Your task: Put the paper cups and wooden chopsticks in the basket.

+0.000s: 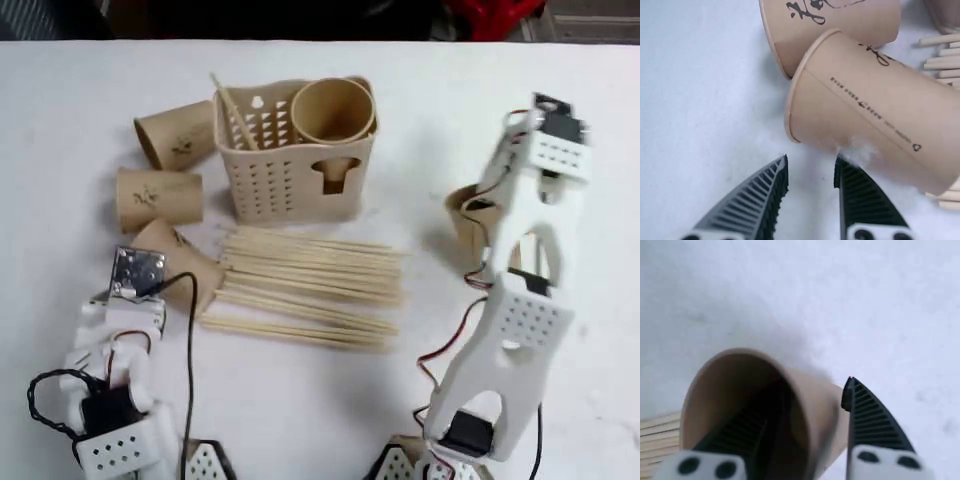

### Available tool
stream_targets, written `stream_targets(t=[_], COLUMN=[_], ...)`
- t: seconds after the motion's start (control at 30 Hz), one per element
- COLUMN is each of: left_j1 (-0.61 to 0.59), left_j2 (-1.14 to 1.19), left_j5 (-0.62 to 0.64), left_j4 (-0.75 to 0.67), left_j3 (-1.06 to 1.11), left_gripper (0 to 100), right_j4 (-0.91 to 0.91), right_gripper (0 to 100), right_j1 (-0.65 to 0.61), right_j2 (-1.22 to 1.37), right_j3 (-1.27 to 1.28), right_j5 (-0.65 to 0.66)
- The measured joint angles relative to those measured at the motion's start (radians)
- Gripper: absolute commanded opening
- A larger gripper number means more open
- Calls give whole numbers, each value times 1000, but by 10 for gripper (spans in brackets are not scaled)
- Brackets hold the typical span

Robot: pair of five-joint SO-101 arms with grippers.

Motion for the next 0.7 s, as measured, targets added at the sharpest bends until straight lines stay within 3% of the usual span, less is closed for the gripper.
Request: stream_targets(t=[0.13,0.37,0.7], left_j1=[18,26,26], left_j2=[0,0,0], left_j5=[0,0,0], left_j4=[14,14,14], left_j3=[0,0,0], left_gripper=[170,170,170], right_j4=[14,46,58], right_gripper=[8,17,17], right_j1=[71,161,158], right_j2=[2,-2,-308], right_j3=[0,0,0], right_j5=[84,270,221])
